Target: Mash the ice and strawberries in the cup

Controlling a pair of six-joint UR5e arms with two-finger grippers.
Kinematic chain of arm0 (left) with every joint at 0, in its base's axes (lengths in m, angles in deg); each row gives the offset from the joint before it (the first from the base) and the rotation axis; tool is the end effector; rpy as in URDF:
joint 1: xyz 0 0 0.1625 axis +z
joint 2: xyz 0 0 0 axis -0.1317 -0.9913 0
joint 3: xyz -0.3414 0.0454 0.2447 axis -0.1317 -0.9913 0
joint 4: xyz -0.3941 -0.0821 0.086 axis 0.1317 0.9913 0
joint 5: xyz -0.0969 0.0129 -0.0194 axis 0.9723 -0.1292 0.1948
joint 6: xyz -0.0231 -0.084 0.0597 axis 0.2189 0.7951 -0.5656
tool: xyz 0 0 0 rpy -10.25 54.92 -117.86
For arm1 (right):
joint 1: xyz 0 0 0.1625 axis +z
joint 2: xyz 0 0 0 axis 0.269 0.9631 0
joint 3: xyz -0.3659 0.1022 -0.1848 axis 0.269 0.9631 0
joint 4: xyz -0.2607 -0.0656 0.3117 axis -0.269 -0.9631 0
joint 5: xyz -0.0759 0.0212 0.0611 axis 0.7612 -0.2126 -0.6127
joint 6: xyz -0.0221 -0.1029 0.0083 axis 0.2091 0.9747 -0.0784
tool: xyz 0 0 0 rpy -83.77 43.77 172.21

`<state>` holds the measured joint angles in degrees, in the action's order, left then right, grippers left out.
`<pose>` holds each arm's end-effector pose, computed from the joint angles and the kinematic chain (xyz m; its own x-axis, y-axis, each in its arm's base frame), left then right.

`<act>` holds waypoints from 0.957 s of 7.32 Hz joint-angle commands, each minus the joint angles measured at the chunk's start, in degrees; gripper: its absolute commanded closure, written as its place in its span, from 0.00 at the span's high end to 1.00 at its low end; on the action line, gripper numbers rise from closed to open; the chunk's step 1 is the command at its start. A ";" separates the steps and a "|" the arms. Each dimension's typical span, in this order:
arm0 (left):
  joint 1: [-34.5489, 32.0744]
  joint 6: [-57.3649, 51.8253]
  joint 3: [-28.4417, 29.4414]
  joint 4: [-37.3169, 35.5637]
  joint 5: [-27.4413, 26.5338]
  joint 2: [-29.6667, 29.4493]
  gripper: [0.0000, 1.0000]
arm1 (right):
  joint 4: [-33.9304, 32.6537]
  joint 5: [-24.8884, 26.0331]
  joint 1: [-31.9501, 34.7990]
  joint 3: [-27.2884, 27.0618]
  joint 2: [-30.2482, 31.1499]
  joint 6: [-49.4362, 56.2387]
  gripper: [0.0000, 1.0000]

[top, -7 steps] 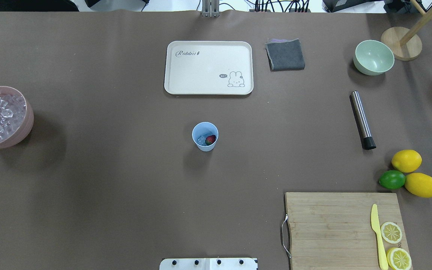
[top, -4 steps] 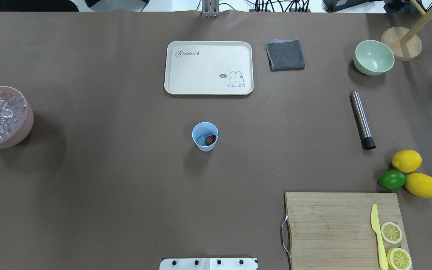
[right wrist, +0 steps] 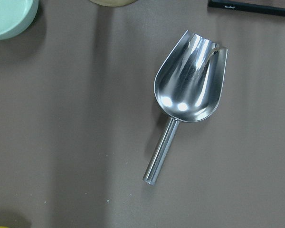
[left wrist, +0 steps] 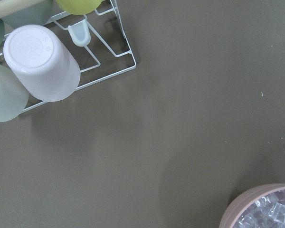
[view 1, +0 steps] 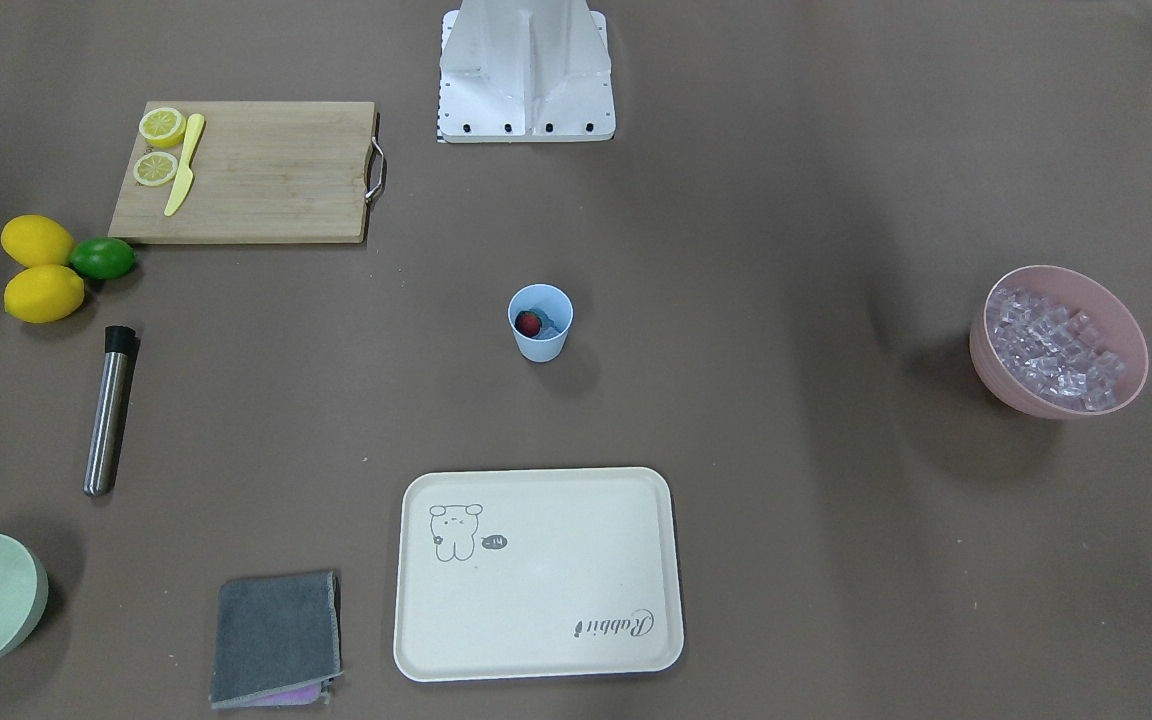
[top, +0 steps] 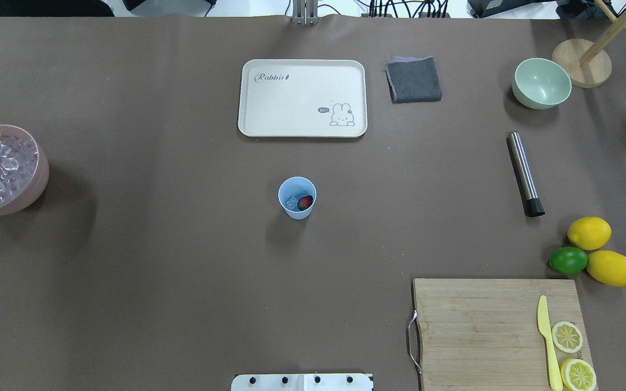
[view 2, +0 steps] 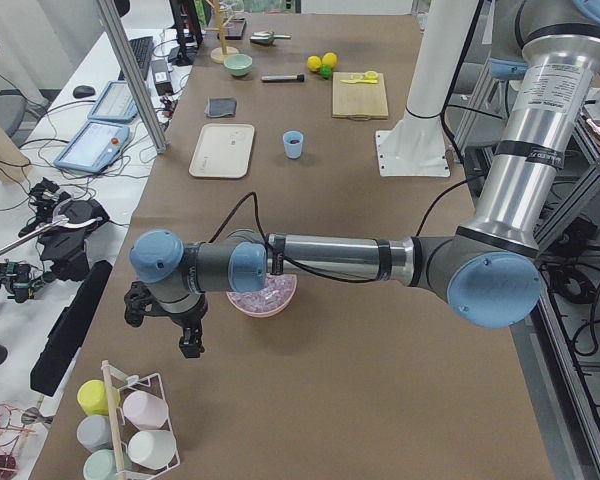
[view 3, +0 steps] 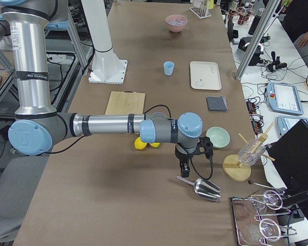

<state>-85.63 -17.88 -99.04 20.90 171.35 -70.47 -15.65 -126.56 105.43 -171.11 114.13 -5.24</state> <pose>-0.0906 -0.5991 0.6280 0.6875 -0.0995 -0.7193 0.0908 0.9946 -0.0509 0.0608 -0.5065 0.6307 0.7390 -0.0943 0.6671 0.0405 0.9946 0.0957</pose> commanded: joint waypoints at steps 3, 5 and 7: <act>-0.05 -0.01 -1.80 3.69 0.00 2.92 0.98 | 0.00 0.60 -0.44 -0.02 0.40 -0.09 1.00; -0.05 0.00 -6.62 4.06 0.09 7.23 0.98 | -0.09 0.60 -0.44 -0.02 0.49 -0.09 1.00; -0.05 0.08 -10.32 4.06 0.09 10.58 0.98 | -0.09 0.60 -0.44 -0.02 0.58 -0.09 1.00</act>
<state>-85.68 -17.87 -106.97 24.90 171.44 -62.14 -15.72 -125.97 105.00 -171.14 114.63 -5.33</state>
